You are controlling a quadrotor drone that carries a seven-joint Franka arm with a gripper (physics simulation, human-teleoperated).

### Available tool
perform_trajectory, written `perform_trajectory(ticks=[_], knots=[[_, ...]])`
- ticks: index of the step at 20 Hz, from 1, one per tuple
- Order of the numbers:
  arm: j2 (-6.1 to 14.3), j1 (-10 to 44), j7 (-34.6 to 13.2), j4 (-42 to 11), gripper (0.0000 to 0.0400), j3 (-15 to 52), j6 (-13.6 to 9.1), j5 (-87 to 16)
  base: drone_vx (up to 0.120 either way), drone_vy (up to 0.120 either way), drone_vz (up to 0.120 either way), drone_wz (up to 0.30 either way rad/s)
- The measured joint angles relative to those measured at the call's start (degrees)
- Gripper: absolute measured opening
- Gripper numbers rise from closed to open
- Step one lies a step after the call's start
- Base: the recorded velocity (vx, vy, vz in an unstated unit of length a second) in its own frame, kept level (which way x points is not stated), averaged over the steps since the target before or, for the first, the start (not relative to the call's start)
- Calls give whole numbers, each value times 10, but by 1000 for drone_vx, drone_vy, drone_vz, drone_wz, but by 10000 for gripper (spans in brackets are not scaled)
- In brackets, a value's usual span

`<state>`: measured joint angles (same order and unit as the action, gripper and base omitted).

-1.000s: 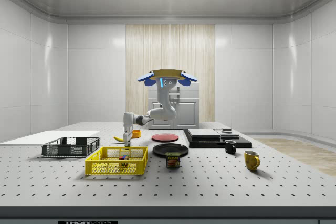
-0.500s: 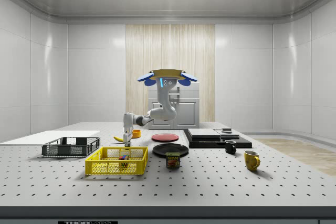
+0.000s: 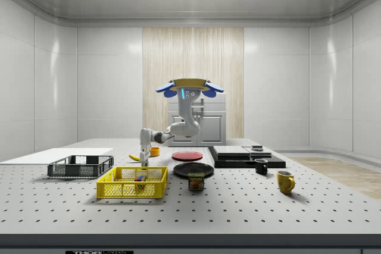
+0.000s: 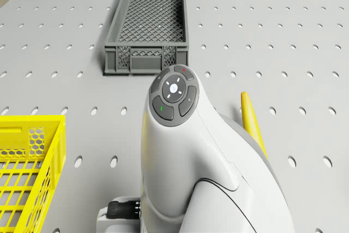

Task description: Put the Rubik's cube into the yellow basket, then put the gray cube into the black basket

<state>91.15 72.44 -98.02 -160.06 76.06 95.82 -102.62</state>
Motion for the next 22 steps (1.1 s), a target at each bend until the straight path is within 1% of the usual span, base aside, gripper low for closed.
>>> perform_trajectory(ticks=[3,7,16,20,22], knots=[[-1,0,0,0,270,0,-1,-1,0,0,0,0],[-2,0,0,0,257,-1,-1,-1,0,0,0,0],[-4,-1,1,0,251,0,-3,-1,0,0,0,0],[-4,-4,1,-4,250,18,-11,16,0,0,0,0],[-4,-7,2,-7,250,33,-16,30,0,0,100,0]])
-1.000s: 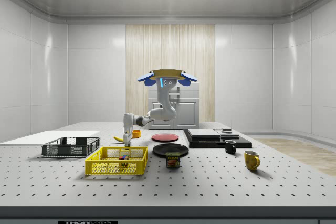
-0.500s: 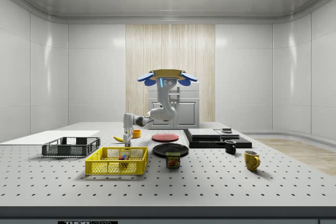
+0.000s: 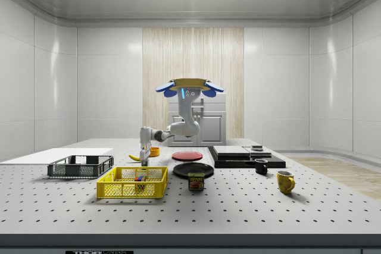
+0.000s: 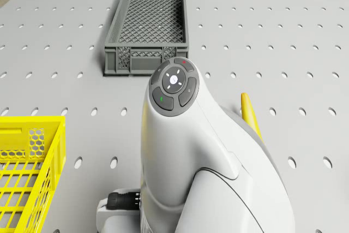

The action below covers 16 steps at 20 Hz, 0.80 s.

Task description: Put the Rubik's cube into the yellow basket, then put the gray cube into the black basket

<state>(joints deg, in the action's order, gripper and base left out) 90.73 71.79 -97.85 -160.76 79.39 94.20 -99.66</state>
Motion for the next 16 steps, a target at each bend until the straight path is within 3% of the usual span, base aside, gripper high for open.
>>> perform_trajectory(ticks=[10,16], knots=[[2,-4,1,-6,250,42,-12,41,0,0,116,0],[4,-5,1,-6,250,47,-12,46,27,100,0,0]])
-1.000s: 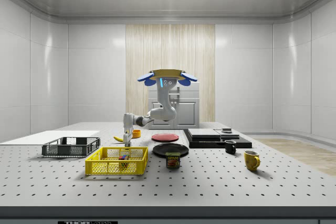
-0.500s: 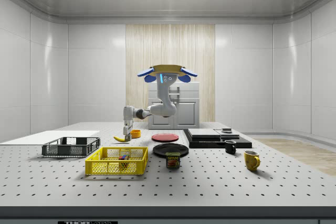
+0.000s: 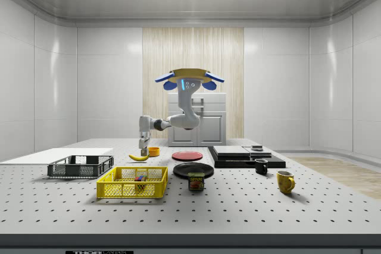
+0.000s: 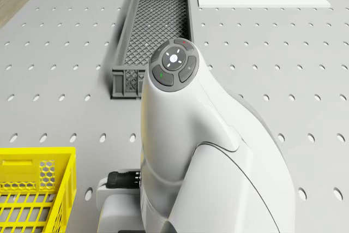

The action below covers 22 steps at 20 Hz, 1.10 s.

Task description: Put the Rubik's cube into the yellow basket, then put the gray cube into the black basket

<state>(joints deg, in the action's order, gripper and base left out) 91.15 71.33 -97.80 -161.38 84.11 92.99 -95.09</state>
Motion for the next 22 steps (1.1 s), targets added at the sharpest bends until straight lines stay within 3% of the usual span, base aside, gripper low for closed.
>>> perform_trajectory(ticks=[11,22], knots=[[3,0,0,0,250,2,3,3,120,87,0,0],[6,0,0,0,250,2,5,4,120,0,0,0]])
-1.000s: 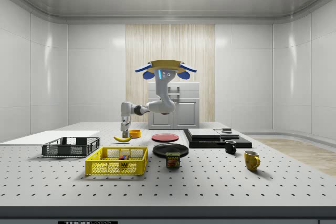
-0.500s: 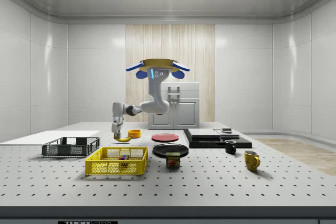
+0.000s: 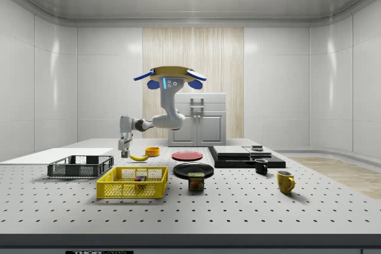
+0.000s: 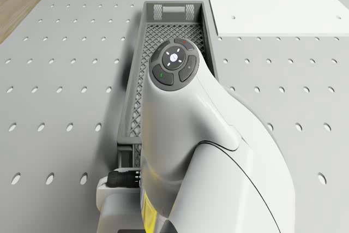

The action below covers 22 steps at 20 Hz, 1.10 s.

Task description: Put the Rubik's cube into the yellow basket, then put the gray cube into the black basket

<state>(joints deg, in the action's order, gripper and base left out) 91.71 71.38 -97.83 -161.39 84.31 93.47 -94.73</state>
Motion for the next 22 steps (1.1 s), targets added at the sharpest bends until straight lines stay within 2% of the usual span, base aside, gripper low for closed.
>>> perform_trajectory(ticks=[22], knots=[[3,0,0,0,250,0,3,1,120,0,0,0]])
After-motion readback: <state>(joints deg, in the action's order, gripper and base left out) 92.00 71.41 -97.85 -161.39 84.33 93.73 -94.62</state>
